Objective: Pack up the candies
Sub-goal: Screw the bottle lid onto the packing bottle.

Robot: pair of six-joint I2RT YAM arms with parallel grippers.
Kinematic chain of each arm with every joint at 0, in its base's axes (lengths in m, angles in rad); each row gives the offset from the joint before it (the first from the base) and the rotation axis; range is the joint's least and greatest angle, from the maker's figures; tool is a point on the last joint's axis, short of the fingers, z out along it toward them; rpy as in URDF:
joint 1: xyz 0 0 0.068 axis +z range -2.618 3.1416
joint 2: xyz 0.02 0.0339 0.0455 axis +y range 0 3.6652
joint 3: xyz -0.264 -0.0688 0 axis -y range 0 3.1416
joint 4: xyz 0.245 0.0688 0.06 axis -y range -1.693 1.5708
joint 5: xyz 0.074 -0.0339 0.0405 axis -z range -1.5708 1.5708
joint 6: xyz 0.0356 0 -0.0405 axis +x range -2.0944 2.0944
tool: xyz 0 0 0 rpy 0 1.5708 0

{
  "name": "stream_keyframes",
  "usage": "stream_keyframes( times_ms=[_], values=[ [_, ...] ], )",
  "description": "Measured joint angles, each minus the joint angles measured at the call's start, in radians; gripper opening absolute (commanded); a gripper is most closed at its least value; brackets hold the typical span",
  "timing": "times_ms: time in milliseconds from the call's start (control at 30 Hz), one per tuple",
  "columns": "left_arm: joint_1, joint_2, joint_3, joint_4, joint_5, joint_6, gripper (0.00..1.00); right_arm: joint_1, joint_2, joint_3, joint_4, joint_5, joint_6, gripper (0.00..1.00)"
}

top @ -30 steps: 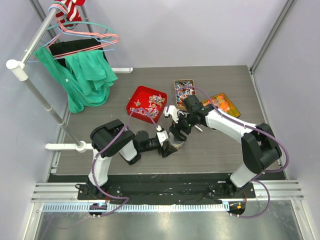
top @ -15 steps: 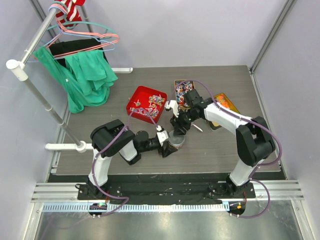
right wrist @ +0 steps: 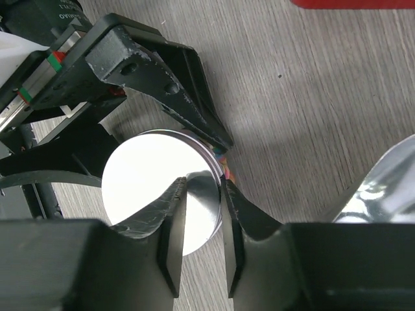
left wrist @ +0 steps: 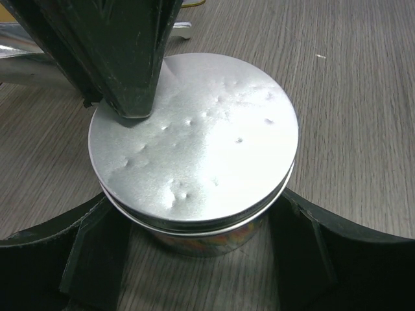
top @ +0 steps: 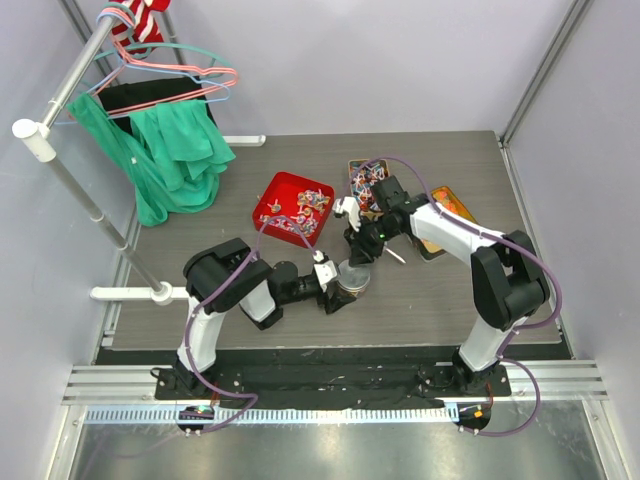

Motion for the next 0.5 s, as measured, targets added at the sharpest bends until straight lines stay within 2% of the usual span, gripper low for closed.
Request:
stream_keyframes(
  times_ms=[500],
  values=[
    [-0.003,0.006,0.009,0.001,-0.015,-0.005,0.27,-0.052,-0.015,-0.023,-0.027,-0.018,-0.011,0.27]
  ],
)
